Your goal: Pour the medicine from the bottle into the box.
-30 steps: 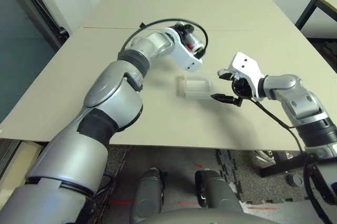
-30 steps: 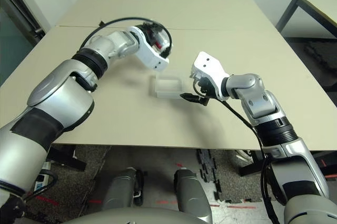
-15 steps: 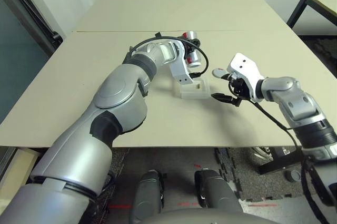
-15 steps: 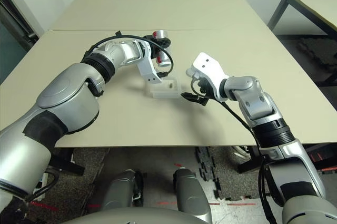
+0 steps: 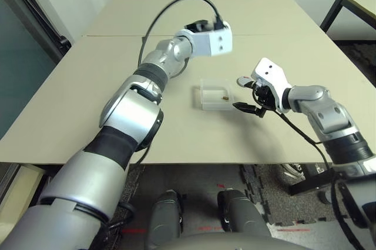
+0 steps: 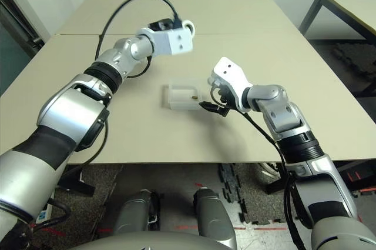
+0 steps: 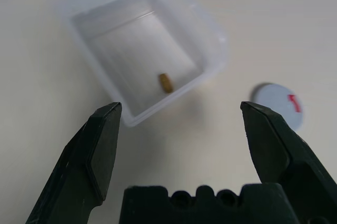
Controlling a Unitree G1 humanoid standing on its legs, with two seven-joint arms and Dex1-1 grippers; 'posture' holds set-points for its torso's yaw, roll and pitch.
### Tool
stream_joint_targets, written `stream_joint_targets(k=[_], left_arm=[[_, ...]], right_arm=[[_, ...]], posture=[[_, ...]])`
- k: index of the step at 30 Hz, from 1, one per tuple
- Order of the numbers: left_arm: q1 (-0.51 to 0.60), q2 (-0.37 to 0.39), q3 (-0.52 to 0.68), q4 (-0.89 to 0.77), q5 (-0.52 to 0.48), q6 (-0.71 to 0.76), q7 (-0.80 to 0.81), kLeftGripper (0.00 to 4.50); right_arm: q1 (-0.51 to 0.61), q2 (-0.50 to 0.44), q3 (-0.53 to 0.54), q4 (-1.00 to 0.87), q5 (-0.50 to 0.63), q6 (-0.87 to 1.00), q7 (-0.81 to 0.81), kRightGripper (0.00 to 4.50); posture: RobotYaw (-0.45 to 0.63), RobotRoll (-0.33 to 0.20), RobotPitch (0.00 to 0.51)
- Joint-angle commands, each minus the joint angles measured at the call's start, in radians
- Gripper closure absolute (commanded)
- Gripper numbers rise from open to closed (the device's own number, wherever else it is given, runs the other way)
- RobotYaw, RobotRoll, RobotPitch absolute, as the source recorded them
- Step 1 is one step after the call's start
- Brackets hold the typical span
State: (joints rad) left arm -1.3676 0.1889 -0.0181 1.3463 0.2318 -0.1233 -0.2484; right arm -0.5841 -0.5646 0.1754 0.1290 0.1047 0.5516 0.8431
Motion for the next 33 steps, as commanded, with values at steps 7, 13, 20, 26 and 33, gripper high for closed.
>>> stream_joint_targets(k=[7, 13, 20, 26, 33], left_arm=[[0.181, 0.034, 0.166, -0.033, -0.164, 0.106, 0.070, 2.00], [0.290, 0.010, 0.201, -0.056, -0.208, 0.120, 0.078, 2.00], [0.329, -0.011, 0.211, -0.058, -0.235, 0.141, 0.048, 2.00], [0.348, -0.018, 0.200, -0.054, -0.236, 0.160, 0.033, 2.00], [0.363, -0.014, 0.175, -0.052, -0.216, 0.176, 0.020, 2.00]], right_arm=[[-0.023, 0.017, -0.027, 0.046, 0.005, -0.007, -0.019, 0.00], [-0.019, 0.042, -0.013, 0.041, 0.001, 0.000, -0.023, 0.00], [-0.020, 0.054, -0.013, 0.035, -0.002, 0.011, -0.029, 0.00], [-0.020, 0.063, -0.018, 0.035, -0.004, 0.016, -0.045, 0.00], [-0.018, 0.070, -0.019, 0.036, -0.004, 0.014, -0.054, 0.00]], posture=[[0.04, 0.000, 0.062], [0.06, 0.000, 0.069], [0.05, 0.000, 0.078], [0.05, 0.000, 0.080], [0.05, 0.000, 0.078]])
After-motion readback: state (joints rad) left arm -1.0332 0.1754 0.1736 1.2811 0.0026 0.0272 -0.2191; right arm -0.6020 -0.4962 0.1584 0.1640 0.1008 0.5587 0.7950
